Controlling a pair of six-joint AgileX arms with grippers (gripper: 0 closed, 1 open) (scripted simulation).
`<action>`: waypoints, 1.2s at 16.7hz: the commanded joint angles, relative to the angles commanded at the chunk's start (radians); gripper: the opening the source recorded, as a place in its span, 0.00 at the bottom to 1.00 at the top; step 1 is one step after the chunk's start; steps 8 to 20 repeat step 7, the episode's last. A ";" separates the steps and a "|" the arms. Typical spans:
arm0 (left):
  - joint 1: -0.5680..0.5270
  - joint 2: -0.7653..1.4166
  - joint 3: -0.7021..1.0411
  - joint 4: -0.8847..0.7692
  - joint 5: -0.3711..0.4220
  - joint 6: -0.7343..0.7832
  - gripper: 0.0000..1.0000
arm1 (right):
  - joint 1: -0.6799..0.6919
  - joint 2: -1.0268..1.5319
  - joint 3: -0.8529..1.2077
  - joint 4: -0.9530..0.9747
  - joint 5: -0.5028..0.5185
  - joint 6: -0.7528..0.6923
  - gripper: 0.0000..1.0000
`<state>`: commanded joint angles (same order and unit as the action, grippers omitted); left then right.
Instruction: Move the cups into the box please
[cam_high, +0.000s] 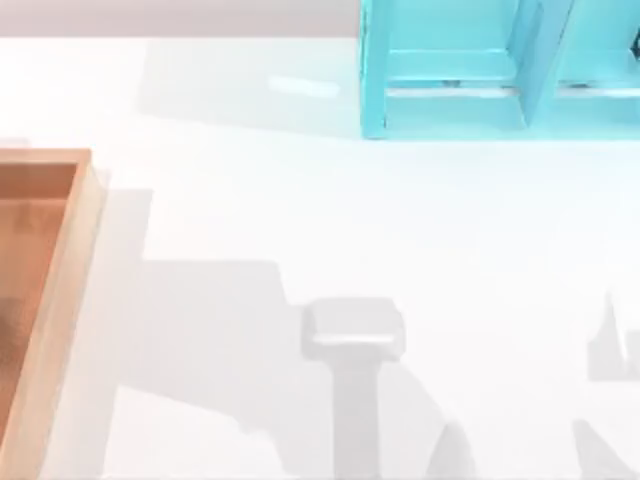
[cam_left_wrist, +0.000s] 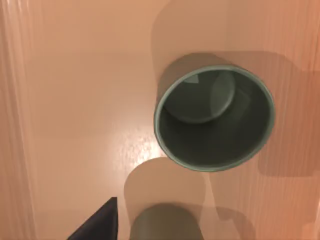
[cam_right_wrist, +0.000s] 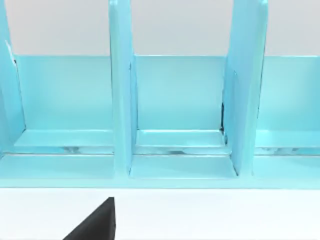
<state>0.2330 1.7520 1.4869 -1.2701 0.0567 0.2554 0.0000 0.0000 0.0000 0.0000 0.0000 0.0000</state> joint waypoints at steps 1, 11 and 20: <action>0.000 0.002 0.052 -0.050 0.000 -0.001 1.00 | 0.000 0.000 0.000 0.000 0.000 0.000 1.00; -0.005 -0.005 0.242 -0.234 0.002 -0.004 1.00 | 0.000 0.000 0.000 0.000 0.000 0.000 1.00; -0.005 -0.005 0.242 -0.234 0.002 -0.004 1.00 | 0.000 0.000 0.000 0.000 0.000 0.000 1.00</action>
